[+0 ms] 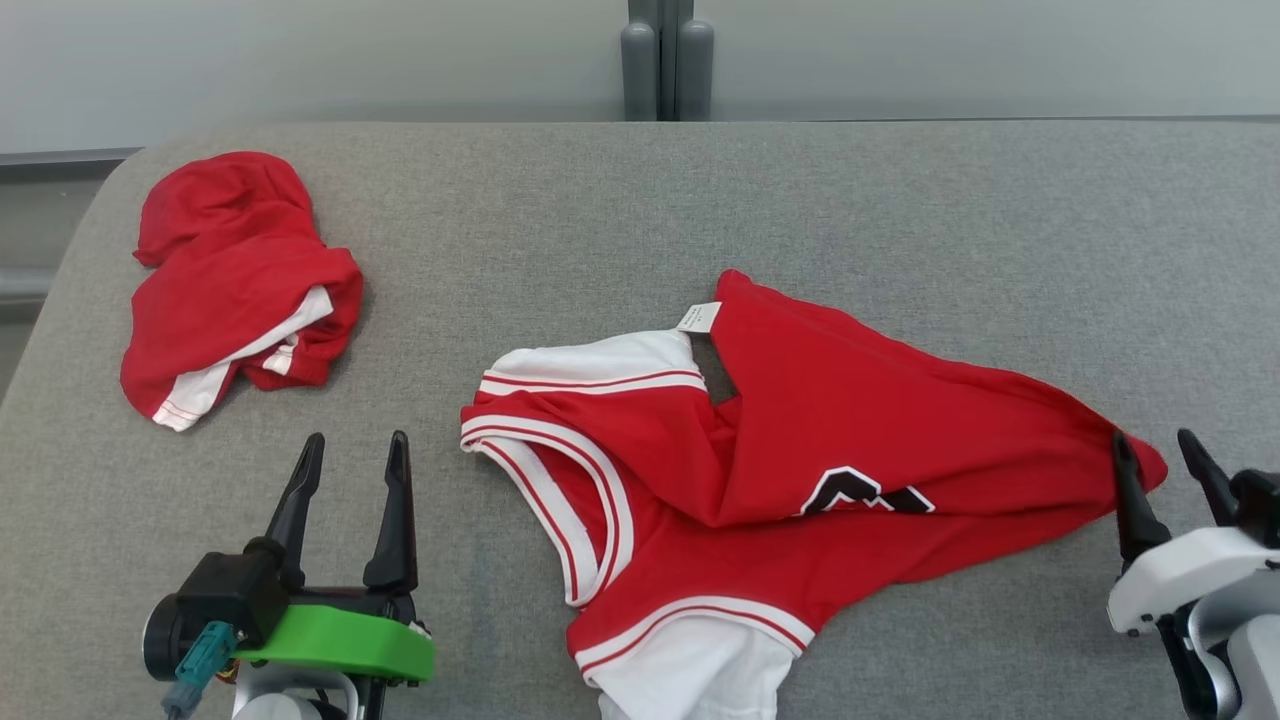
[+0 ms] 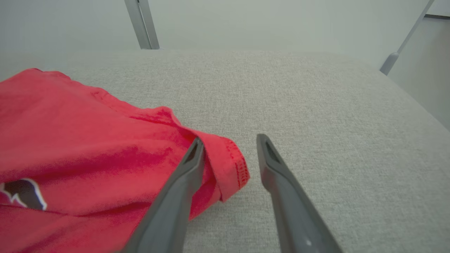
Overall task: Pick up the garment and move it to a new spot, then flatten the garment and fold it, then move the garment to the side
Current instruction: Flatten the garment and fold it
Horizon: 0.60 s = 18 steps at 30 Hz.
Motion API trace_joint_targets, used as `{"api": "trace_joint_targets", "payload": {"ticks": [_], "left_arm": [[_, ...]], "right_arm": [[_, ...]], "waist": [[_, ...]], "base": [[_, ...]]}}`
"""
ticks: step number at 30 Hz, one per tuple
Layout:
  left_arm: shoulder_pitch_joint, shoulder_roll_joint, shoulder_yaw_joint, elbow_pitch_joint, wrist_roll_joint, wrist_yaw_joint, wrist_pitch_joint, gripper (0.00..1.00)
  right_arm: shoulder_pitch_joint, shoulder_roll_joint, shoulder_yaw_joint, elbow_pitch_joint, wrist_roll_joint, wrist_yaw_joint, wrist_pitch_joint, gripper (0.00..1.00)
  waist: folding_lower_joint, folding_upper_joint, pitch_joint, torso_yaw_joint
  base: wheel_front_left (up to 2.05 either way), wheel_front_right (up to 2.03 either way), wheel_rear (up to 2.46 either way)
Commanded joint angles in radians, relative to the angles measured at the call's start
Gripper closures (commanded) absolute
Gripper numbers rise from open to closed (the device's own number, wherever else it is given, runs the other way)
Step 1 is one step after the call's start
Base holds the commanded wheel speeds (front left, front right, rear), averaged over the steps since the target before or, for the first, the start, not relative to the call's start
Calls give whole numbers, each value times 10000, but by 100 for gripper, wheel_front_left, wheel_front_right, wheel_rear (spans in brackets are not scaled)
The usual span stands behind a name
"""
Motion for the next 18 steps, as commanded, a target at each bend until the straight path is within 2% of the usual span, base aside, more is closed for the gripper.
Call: {"api": "trace_joint_targets", "payload": {"ticks": [1, 6, 10, 18], "left_arm": [[52, -1, 44, 5, -20, -29, -35, 0], [42, -4, 71, 3, 38, -29, -33, 0], [-35, -6, 20, 0, 44, -29, -33, 0], [-276, -12, -262, -26, -80, -29, -35, 0]], "right_arm": [[-169, 86, 26, -326, -199, -17, 58, 0], [-754, 314, 568, -1352, -573, -17, 494, 0], [-1386, 360, 1379, -1528, -679, -17, 974, 0], [-2833, -200, 2613, -176, -883, -17, 1705, 0]], "waist": [[0, 0, -23, 6], [0, 0, -141, 82], [0, 0, -155, 191], [0, 0, 179, 644]], "base": [[0, 0, 0], [0, 0, 0], [0, 0, 0], [0, 0, 0]]}}
